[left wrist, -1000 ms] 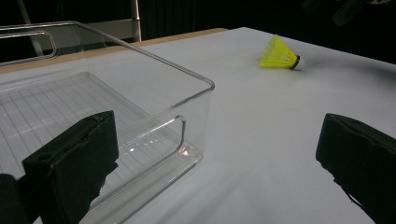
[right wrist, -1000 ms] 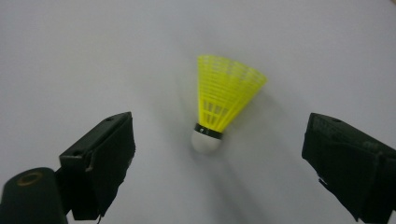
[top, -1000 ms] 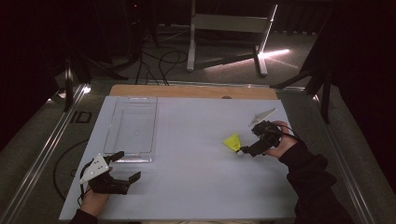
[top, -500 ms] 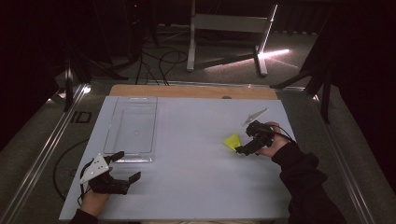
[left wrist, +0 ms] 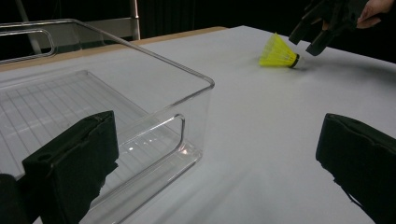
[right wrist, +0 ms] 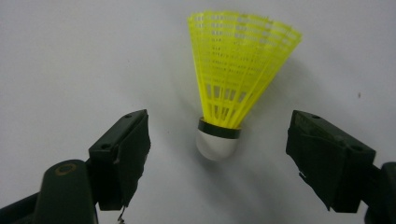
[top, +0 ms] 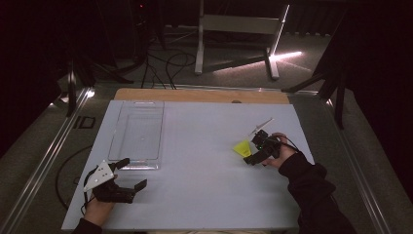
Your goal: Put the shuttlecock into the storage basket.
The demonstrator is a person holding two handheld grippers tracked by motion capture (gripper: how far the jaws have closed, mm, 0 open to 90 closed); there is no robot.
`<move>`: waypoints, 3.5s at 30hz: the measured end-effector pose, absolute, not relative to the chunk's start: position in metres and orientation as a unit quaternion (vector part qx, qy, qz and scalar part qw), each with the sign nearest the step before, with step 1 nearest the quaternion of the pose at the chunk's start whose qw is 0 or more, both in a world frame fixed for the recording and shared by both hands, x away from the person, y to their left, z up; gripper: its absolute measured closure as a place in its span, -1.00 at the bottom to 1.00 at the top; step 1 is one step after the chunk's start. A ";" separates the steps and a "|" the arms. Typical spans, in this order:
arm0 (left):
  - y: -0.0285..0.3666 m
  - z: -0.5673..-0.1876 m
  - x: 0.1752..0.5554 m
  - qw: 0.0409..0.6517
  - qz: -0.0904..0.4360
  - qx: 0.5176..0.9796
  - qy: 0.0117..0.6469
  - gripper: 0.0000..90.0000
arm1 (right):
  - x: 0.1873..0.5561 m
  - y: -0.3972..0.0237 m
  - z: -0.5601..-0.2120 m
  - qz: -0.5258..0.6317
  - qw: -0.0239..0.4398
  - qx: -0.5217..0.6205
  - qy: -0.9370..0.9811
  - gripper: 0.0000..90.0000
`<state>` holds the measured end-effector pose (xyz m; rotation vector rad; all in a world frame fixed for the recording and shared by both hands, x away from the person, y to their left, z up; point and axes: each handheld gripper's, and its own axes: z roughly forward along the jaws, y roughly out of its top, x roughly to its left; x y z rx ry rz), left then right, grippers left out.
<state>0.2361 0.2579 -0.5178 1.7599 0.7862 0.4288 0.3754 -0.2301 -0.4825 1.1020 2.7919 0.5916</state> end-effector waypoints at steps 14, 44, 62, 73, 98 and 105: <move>0.258 -0.518 0.236 0.550 0.181 0.745 0.332 -1.00 | 0.379 -0.227 -0.493 0.157 0.042 0.402 0.901 -0.14; 0.258 -0.518 0.236 0.549 0.180 0.746 0.332 -1.00 | 0.385 -0.217 -0.505 0.100 0.025 0.413 0.905 0.44; 0.258 -0.518 0.237 0.548 0.179 0.747 0.332 -1.00 | 0.380 -0.221 -0.488 0.114 0.031 0.358 0.926 0.45; 0.257 -0.518 0.237 0.548 0.179 0.748 0.330 -1.00 | 0.375 -0.218 -0.481 0.124 0.031 0.295 0.947 0.45; 0.256 -0.517 0.237 0.547 0.179 0.749 0.330 -1.00 | 0.354 -0.213 -0.483 0.212 0.001 0.159 0.964 0.45; 0.251 -0.516 0.237 0.549 0.166 0.751 0.326 -1.00 | 0.351 -0.209 -0.478 0.246 0.003 0.130 0.961 0.45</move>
